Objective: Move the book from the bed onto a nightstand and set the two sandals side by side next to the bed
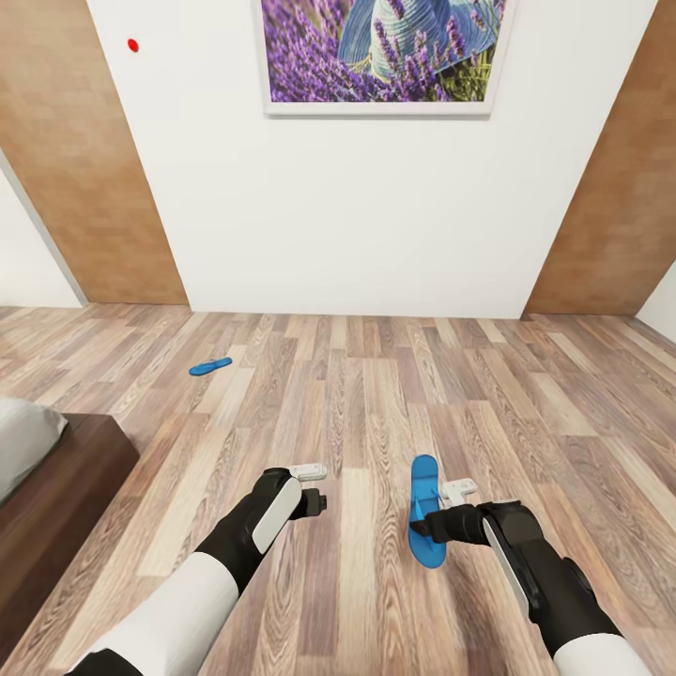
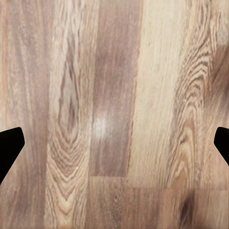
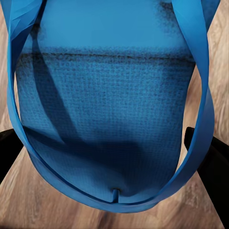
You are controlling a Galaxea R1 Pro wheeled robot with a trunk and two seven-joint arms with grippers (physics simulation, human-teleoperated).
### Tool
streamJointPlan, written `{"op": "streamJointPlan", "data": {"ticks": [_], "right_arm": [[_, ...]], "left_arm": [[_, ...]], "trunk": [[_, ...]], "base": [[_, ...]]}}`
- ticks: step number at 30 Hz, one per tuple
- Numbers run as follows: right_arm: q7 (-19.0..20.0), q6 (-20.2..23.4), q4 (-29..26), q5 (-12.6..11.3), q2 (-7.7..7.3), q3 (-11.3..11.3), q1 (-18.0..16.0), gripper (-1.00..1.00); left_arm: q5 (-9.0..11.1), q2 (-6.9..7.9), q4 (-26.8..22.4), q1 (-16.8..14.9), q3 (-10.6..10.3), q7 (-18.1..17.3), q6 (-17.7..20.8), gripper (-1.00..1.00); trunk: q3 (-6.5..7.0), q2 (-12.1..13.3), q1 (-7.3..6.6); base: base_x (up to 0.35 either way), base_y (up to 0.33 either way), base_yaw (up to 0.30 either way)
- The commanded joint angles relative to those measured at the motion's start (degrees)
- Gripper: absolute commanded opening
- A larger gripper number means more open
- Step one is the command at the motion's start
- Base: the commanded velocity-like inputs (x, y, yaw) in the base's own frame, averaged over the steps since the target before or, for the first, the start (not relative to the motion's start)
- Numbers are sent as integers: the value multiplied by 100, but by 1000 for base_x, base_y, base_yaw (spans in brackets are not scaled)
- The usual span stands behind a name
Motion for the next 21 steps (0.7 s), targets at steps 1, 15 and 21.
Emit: {"op": "streamJointPlan", "data": {"ticks": [1, 15, 21], "right_arm": [[38, 17, -7, 49, -4, 7, -3, -100], [38, 20, -7, 48, -3, 8, -3, -100], [38, 18, -7, 46, 0, 10, -3, -100]], "left_arm": [[56, 0, -5, -3, -8, 56, 8, 100], [56, 0, -5, -3, -8, 56, 8, 100], [57, 0, -5, -3, -8, 56, 8, 100]], "trunk": [[-5, -2, 0], [-5, -2, 0], [-5, -2, 0]], "base": [[74, 0, 0], [74, 0, 0], [74, 0, 0]]}}
